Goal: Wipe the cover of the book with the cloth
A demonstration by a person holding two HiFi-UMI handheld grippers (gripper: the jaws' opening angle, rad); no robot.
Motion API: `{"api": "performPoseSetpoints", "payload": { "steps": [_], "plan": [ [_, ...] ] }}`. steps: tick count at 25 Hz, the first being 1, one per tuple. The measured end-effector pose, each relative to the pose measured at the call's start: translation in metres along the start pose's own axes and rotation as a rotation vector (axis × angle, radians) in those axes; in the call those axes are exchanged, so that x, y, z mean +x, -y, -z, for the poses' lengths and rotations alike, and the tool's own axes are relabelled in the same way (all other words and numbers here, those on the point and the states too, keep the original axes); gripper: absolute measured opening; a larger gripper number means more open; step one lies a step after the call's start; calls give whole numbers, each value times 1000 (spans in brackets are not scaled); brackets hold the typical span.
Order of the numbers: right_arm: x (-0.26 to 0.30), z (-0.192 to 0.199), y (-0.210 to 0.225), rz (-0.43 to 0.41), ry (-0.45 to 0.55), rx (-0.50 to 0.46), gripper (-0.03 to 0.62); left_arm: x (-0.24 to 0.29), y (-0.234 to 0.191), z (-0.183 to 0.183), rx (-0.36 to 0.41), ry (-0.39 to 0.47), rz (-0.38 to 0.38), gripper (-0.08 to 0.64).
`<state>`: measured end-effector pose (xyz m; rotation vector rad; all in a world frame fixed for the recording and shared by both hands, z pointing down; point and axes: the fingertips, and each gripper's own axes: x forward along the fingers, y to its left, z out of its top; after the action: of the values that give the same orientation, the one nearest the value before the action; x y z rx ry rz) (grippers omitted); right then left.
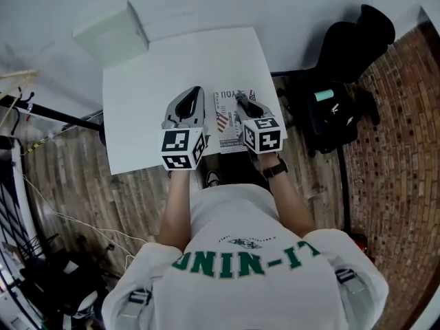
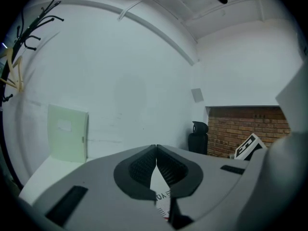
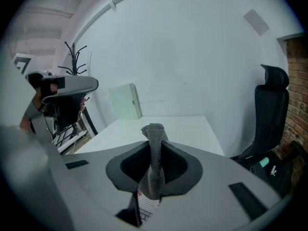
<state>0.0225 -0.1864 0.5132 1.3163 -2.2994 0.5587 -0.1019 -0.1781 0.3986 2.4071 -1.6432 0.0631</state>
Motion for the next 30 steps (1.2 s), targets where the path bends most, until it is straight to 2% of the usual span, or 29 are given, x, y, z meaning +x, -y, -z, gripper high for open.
{"api": "performPoseSetpoints", "payload": {
  "steps": [6,12,20,25,27,30],
  "plan": [
    [85,31,0,-107,-201,70,54,32,-31,20,-26,-45,-49,15],
    [146,48,-8,-157,-324,72,54,52,-48,44,-56,-97,-88,14],
    [192,81,-4,-200,-441,197,49,60,-51,63,-53,-161,-99,15],
    [197,83,-4,-330,-452,274,49,67,-46,68,-35,-177,-82,14],
    [194,84,5,-365,-458,342,49,70,-40,66,-33,-176,-70,14],
    [185,85,30,-367,-456,457,48,76,-30,64,-27,-175,-46,14]
  ]
}}
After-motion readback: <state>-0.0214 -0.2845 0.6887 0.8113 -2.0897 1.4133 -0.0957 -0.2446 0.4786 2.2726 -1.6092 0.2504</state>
